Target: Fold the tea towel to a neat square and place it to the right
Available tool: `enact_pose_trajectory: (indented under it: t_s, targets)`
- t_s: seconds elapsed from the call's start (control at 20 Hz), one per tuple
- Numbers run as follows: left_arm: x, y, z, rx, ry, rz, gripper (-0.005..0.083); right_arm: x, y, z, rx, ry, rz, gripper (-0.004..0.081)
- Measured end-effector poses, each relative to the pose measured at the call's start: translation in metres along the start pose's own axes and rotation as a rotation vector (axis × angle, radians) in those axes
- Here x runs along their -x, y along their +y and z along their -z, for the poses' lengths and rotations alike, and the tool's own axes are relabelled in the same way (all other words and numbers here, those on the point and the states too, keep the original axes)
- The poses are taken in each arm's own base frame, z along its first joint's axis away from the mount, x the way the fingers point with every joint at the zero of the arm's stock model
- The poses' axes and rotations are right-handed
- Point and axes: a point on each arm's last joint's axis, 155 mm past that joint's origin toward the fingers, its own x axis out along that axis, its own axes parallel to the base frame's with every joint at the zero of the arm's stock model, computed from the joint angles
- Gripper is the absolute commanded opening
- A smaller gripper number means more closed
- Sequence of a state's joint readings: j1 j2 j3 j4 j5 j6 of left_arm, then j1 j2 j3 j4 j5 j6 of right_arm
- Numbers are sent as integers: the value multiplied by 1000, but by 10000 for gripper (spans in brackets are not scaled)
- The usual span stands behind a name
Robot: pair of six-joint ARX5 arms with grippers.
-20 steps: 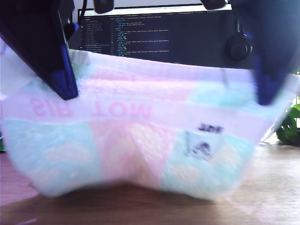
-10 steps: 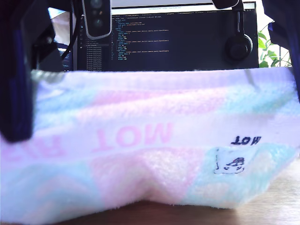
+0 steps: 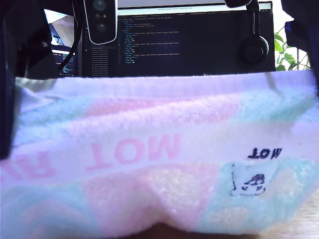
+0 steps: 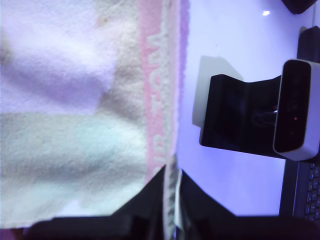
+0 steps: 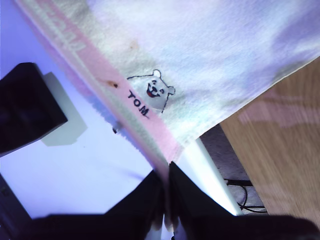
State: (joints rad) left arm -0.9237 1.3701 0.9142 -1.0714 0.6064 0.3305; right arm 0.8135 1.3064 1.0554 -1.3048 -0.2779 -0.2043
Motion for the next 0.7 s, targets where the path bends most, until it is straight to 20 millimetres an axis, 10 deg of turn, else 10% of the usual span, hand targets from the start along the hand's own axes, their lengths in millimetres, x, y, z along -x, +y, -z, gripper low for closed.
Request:
enact_pose_trajectory:
  t_s: [0.25, 0.45, 0.7]
  targets:
    - [-5, 5, 26, 57, 87, -21, 10, -1, -10, 10, -21, 35, 39, -12]
    - [-6, 10, 9, 21, 23, -32, -23, -2, -11, 6, -16, 23, 41, -12]
    - [-6, 10, 19, 74, 62, -41, 401, -2, -11, 5, -14, 17, 43, -12]
